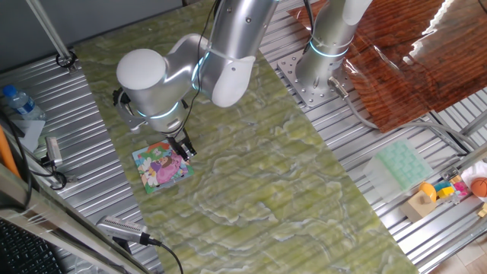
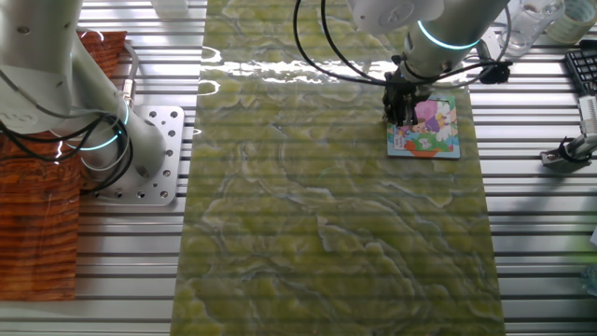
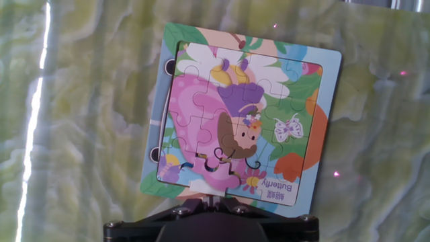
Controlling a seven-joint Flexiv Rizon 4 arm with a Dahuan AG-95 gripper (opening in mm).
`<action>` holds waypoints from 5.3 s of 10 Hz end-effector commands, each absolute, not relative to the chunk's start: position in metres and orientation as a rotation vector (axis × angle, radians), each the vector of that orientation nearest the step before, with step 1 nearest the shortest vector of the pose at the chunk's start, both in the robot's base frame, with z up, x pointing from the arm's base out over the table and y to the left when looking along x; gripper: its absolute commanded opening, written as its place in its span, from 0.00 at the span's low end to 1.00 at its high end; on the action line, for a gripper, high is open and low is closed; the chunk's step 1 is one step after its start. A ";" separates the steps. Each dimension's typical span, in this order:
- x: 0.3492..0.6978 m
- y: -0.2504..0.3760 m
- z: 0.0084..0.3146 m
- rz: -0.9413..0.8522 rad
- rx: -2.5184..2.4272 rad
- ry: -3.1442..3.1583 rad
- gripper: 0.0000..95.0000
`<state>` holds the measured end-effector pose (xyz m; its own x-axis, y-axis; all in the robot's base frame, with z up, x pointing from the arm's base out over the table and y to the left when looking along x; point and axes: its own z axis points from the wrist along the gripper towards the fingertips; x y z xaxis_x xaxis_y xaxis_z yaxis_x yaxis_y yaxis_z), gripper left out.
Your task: Assemble one piece of a puzzle
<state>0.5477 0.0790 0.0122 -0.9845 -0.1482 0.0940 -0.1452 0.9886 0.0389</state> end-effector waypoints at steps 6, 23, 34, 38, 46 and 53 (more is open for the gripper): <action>0.547 0.069 0.027 -0.030 0.292 -3.022 0.00; 0.557 0.068 0.030 0.061 0.325 -3.142 0.00; 0.563 0.072 0.034 0.112 0.397 -3.317 0.00; 0.563 0.072 0.033 0.118 0.427 -3.316 0.00; 0.564 0.077 0.059 0.163 0.437 -3.231 0.00; 0.563 0.077 0.066 0.220 0.448 -3.318 0.00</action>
